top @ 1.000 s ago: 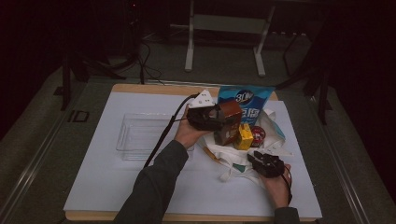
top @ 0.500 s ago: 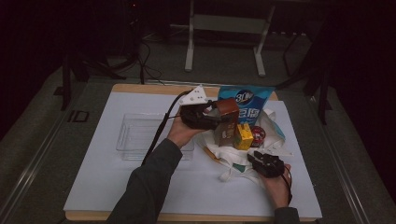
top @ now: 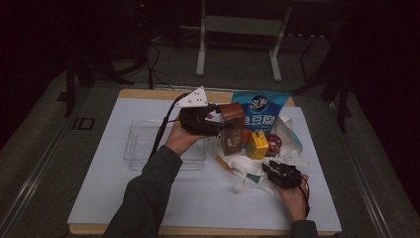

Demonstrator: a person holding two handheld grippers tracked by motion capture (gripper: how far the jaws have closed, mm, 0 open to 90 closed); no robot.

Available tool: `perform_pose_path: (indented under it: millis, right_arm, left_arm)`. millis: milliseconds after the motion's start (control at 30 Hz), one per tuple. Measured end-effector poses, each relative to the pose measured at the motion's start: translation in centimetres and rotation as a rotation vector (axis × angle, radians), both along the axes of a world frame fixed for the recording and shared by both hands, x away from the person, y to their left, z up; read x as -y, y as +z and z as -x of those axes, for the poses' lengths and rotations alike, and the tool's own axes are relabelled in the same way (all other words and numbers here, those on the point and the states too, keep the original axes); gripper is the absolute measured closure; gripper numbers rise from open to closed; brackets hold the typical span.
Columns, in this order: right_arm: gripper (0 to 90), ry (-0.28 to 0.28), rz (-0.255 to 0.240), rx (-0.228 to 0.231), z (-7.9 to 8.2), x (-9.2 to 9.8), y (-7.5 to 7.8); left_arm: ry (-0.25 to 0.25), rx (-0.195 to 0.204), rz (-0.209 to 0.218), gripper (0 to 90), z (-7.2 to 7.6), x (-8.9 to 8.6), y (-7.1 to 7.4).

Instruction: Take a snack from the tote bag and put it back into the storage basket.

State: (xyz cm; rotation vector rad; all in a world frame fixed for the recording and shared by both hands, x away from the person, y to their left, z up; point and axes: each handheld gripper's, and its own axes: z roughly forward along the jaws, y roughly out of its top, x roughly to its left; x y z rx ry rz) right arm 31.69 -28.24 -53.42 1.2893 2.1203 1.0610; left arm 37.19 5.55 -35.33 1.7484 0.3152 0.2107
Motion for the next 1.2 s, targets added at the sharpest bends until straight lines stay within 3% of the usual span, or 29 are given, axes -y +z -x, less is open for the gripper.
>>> perform_pose_path:
  millis: [867, 1200]
  right_arm:
    - [63.6, 0.0, 0.001, 0.001, 0.0, 0.0, 0.0]
    - [63.6, 0.0, 0.001, 0.001, 0.0, 0.0, 0.0]
  left_arm:
    - [0.008, 0.007, 0.024, 42.5, 0.0, -6.1, 1.1]
    - [0.007, 0.006, 0.007, 42.5, 0.1, -7.9, 1.1]
